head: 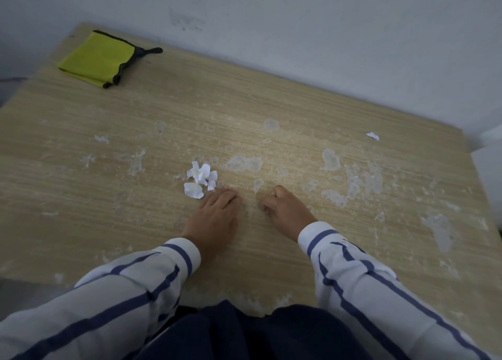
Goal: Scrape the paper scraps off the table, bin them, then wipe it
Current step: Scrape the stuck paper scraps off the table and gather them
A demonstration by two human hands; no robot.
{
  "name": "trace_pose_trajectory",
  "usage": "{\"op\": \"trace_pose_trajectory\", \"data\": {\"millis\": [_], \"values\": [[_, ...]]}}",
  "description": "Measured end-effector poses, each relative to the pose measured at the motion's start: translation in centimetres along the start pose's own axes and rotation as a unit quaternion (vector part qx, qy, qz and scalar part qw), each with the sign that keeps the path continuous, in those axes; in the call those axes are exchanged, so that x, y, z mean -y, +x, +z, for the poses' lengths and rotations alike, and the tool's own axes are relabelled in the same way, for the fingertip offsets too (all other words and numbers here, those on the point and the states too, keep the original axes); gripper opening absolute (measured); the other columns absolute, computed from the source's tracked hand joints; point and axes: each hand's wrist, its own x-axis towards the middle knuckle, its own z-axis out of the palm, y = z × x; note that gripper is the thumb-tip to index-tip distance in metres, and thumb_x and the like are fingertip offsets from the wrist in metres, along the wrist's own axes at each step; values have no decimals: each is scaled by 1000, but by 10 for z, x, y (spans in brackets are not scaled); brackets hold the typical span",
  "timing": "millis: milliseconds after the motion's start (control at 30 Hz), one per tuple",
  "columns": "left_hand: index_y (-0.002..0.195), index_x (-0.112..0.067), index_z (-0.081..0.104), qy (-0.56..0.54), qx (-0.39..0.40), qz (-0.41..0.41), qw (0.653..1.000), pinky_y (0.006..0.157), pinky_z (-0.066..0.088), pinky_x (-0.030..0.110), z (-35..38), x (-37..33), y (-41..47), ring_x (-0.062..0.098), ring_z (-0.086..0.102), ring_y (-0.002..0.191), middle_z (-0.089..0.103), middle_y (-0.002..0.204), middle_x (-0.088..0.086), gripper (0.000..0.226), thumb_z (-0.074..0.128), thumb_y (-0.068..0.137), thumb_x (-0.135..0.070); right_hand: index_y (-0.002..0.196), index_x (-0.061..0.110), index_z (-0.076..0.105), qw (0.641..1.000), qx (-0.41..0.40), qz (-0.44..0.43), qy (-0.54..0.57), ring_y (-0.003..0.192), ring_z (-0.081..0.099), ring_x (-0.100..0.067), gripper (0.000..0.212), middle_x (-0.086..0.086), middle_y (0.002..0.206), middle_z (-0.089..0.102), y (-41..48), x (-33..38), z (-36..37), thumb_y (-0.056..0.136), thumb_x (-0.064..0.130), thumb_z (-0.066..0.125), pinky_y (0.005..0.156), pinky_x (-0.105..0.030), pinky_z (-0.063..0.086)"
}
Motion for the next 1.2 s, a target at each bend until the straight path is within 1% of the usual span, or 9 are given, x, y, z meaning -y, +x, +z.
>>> {"op": "trace_pose_trajectory", "data": {"millis": [100,267,433,533,700,800,867,1033,1200], "values": [[113,-7,63,-1,6,-3,1000,103,29,37,0,0,1,28,54,117,61,120,9,39,42,82,-20,86,7,54,999,13,26,27,72,41,-21,10,-5,89,43,0,9,2,89,8,44,64,-30,34],[113,-9,63,-16,33,-17,999,102,34,40,4,1,1,28,52,119,60,121,7,40,38,84,-22,92,5,52,997,13,74,28,80,48,-26,17,-12,98,53,-2,26,8,92,17,40,69,-33,39],[104,-8,65,-97,3,-30,995,91,49,45,-10,-1,-2,31,57,105,62,113,11,37,37,85,-21,78,12,44,987,-5,134,90,73,45,-24,16,-8,81,47,11,44,10,93,15,40,66,-31,33],[100,-12,66,-108,-47,-137,984,91,42,48,-22,0,-8,35,54,108,60,119,11,39,35,81,-26,65,17,45,979,-8,132,153,67,50,-24,26,-4,71,52,29,60,7,89,10,41,63,-30,36],[134,-20,40,-148,-53,-281,947,111,14,43,-32,14,-8,26,19,137,25,151,6,50,48,85,-14,61,18,39,978,-20,102,179,70,47,-21,29,-5,77,50,50,87,0,87,7,41,64,-29,34],[142,-20,32,-123,-20,-258,958,114,7,42,-32,21,-8,25,10,142,18,155,7,53,45,90,-17,85,10,57,985,-26,66,158,80,49,-23,14,-10,99,52,55,96,2,89,15,45,71,-31,39],[142,-16,34,-106,-5,-222,969,113,8,42,-34,24,-9,28,14,142,22,153,10,51,42,93,-21,104,8,59,989,-25,51,139,91,52,-25,24,-10,109,51,55,98,7,91,23,46,80,-33,44],[135,-9,47,-62,5,-150,987,110,16,46,-34,26,-4,33,29,137,41,144,15,58,23,86,-31,116,11,56,986,-96,68,117,108,47,-27,30,-10,119,51,47,90,14,92,24,43,93,-38,43],[123,-5,57,-4,19,-72,997,111,20,49,-28,16,11,37,42,129,53,133,18,50,31,86,-25,122,13,53,985,-102,114,78,120,41,-28,33,-9,132,46,36,68,14,90,16,44,102,-40,34]]}}
